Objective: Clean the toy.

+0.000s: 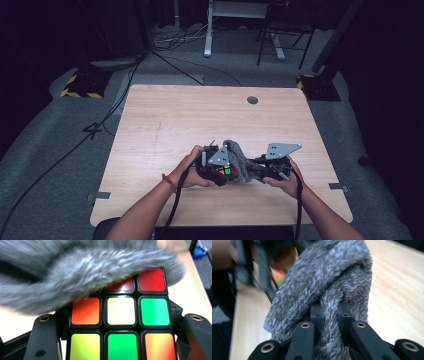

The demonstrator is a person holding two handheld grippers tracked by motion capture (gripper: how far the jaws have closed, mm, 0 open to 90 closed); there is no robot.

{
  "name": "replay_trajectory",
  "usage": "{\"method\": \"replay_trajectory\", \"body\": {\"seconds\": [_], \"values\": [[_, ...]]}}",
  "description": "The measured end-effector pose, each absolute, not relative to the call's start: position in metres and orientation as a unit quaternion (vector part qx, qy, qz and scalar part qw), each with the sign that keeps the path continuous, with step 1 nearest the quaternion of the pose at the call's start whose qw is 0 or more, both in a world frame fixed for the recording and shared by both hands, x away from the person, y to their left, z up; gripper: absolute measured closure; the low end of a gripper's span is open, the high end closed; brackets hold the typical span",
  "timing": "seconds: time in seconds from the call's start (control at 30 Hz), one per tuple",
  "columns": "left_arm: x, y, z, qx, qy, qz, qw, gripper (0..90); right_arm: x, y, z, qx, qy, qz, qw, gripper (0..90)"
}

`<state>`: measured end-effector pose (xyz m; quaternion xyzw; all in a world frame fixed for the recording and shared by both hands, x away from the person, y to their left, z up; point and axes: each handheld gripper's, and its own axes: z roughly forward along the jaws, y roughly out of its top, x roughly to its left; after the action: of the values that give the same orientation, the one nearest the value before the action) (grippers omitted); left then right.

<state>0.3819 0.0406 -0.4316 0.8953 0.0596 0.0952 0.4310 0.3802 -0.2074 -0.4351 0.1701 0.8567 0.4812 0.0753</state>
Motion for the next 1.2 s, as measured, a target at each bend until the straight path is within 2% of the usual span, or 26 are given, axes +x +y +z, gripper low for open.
{"method": "replay_trajectory", "body": {"seconds": [0.2,0.47,0.6,0.73,1.07,1.2], "values": [[0.382,0.046,-0.426,0.887,0.063,0.101,0.447,33.7,0.387,-0.208,-0.445,0.180,0.870,0.455,0.064,79.5],[0.382,0.041,-0.432,0.896,0.057,0.104,0.428,33.7,0.372,-0.207,-0.425,0.147,0.850,0.500,0.075,79.5],[0.382,0.038,-0.435,0.897,0.058,0.098,0.428,33.7,0.369,-0.206,-0.417,0.138,0.840,0.518,0.088,79.5],[0.380,0.036,-0.436,0.894,0.053,0.089,0.435,33.7,0.378,-0.203,-0.424,0.158,0.851,0.487,0.118,79.4],[0.383,0.049,-0.425,0.876,0.062,0.092,0.469,33.6,0.380,-0.207,-0.438,0.162,0.873,0.451,0.089,79.4],[0.383,0.049,-0.427,0.884,0.060,0.100,0.453,33.7,0.375,-0.206,-0.431,0.148,0.867,0.467,0.096,79.4]]}}
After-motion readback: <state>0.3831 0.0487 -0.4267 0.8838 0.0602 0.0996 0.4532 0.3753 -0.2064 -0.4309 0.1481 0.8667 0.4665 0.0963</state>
